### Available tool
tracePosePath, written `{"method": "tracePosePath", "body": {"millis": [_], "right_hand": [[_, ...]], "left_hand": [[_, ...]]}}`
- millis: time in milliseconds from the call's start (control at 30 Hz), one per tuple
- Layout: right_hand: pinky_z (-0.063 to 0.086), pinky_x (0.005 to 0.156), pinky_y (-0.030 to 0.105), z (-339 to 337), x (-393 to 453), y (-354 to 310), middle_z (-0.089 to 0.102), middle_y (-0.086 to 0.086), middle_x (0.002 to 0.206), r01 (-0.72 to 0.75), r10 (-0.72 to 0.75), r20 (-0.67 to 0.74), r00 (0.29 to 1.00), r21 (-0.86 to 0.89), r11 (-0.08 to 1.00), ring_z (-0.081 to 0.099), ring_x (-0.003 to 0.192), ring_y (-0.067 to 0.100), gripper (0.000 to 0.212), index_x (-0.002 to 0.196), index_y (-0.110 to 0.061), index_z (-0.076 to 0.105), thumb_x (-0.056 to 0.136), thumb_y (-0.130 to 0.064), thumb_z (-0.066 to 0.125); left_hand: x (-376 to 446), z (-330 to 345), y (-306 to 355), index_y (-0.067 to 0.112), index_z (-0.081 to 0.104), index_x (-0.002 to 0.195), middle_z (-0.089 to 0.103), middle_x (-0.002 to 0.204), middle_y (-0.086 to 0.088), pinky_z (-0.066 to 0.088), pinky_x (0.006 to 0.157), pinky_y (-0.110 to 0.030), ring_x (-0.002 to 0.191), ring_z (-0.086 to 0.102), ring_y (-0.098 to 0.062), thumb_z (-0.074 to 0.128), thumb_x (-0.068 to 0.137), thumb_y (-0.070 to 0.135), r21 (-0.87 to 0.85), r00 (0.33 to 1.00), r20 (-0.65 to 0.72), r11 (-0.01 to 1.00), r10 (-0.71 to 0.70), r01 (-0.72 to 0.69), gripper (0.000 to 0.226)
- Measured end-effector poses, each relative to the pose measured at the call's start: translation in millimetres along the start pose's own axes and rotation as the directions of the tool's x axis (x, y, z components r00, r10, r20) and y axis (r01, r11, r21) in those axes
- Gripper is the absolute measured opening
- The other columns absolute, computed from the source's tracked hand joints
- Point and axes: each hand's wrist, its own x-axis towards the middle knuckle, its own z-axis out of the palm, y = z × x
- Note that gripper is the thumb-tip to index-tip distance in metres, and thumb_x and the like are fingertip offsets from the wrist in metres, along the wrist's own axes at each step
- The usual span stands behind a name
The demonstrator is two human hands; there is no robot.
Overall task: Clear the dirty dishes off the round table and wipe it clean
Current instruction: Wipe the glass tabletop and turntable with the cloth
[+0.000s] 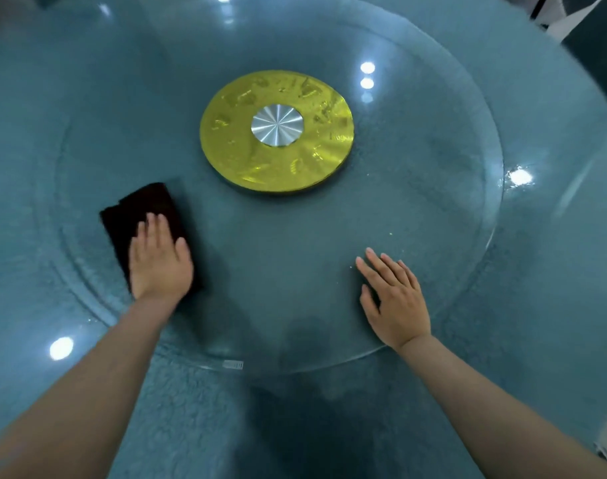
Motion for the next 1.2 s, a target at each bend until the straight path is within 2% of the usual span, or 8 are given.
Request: {"method": "tracePosePath", "body": {"millis": [233, 333, 433, 567, 700, 900, 1000, 1200], "right_hand": [[0.016, 0.12, 0.036, 4, -4, -10, 0.037, -0.004, 0.154, 0.013, -0.014, 0.017, 1.0, 0.018, 1.0, 0.033, 0.143, 0.018, 0.051, 0.144, -0.024, 0.046, 0.096, -0.037, 0.031], [0.01, 0.121, 0.032, 0, -6, -14, 0.031, -0.008, 0.156, 0.009, -0.011, 0.031, 0.999, 0.073, 0.997, 0.026, 0.146, 0.013, 0.05, 0.147, -0.026, 0.041, 0.099, -0.036, 0.033], [0.013, 0.122, 0.034, -9, -6, -2, 0.03, -0.01, 0.157, 0.061, -0.081, 0.093, 0.992, 0.203, 0.977, 0.023, 0.147, 0.011, 0.047, 0.146, -0.024, 0.042, 0.099, -0.033, 0.042], [0.013, 0.122, 0.037, -17, -15, 45, 0.029, -0.001, 0.158, 0.012, -0.012, -0.006, 1.0, 0.025, 1.0, 0.02, 0.148, 0.017, 0.061, 0.148, -0.017, 0.04, 0.096, -0.048, 0.031], [0.009, 0.122, 0.04, -4, -23, 38, 0.023, 0.007, 0.16, -0.095, 0.095, -0.011, 0.995, -0.044, 0.995, 0.016, 0.149, 0.025, 0.065, 0.152, -0.011, 0.031, 0.098, -0.048, 0.023], [0.025, 0.114, 0.04, -8, -28, 28, 0.034, 0.004, 0.156, -0.061, 0.061, -0.014, 0.998, -0.027, 0.998, 0.029, 0.145, 0.024, 0.06, 0.146, -0.01, 0.041, 0.093, -0.035, 0.026], [0.028, 0.107, 0.035, -22, -20, 58, 0.041, -0.003, 0.152, 0.072, -0.073, -0.01, 0.997, -0.05, 0.996, 0.041, 0.137, 0.021, 0.054, 0.141, -0.019, 0.049, 0.094, -0.038, 0.032], [0.016, 0.12, 0.041, -22, -14, 102, 0.036, 0.0, 0.155, -0.083, 0.09, -0.113, 0.989, 0.064, 0.994, 0.029, 0.145, 0.021, 0.059, 0.144, -0.021, 0.046, 0.094, -0.049, 0.037]], "left_hand": [[-145, 28, 171, 0.01, 0.023, 0.153, 0.02, 0.16, -0.007, 0.017, 0.12, -0.04, 0.148, 0.018, -0.021, 0.026, 0.1, 0.037, -0.057, 0.752, 0.138, 0.764, 0.644, -0.643, 0.059], [-104, 25, 96, 0.006, 0.031, 0.15, 0.03, 0.156, -0.011, 0.025, 0.117, -0.042, 0.144, 0.03, -0.027, 0.031, 0.099, 0.033, 0.017, 0.851, 0.076, 0.852, 0.52, -0.523, 0.057], [-62, 11, -27, -0.003, 0.03, 0.148, 0.033, 0.152, -0.021, 0.031, 0.111, -0.052, 0.137, 0.038, -0.039, 0.027, 0.102, 0.03, 0.1, 0.991, 0.002, 0.986, 0.135, -0.134, 0.057], [-55, -15, -70, 0.001, 0.026, 0.15, 0.025, 0.157, -0.018, 0.016, 0.118, -0.048, 0.145, 0.023, -0.034, 0.021, 0.094, 0.04, -0.052, 0.977, 0.021, 0.975, -0.214, 0.215, 0.069], [-107, 15, 33, -0.003, 0.025, 0.15, 0.028, 0.155, -0.022, 0.024, 0.116, -0.05, 0.141, 0.032, -0.039, 0.027, 0.098, 0.035, 0.077, 0.978, -0.026, 0.976, 0.208, -0.205, 0.063], [-203, 33, 207, 0.006, 0.02, 0.153, 0.017, 0.161, -0.011, 0.007, 0.12, -0.04, 0.149, 0.013, -0.024, 0.031, 0.099, 0.039, -0.065, 0.729, 0.161, 0.744, 0.666, -0.665, 0.064], [-186, 28, 176, 0.009, 0.025, 0.152, 0.02, 0.16, -0.008, 0.014, 0.119, -0.039, 0.148, 0.017, -0.022, 0.032, 0.099, 0.04, -0.036, 0.711, 0.158, 0.723, 0.685, -0.69, 0.062], [-118, 10, 7, -0.002, 0.032, 0.147, 0.032, 0.153, -0.019, 0.032, 0.112, -0.05, 0.138, 0.037, -0.037, 0.033, 0.101, 0.031, 0.087, 0.98, 0.006, 0.976, 0.2, -0.199, 0.057]]}}
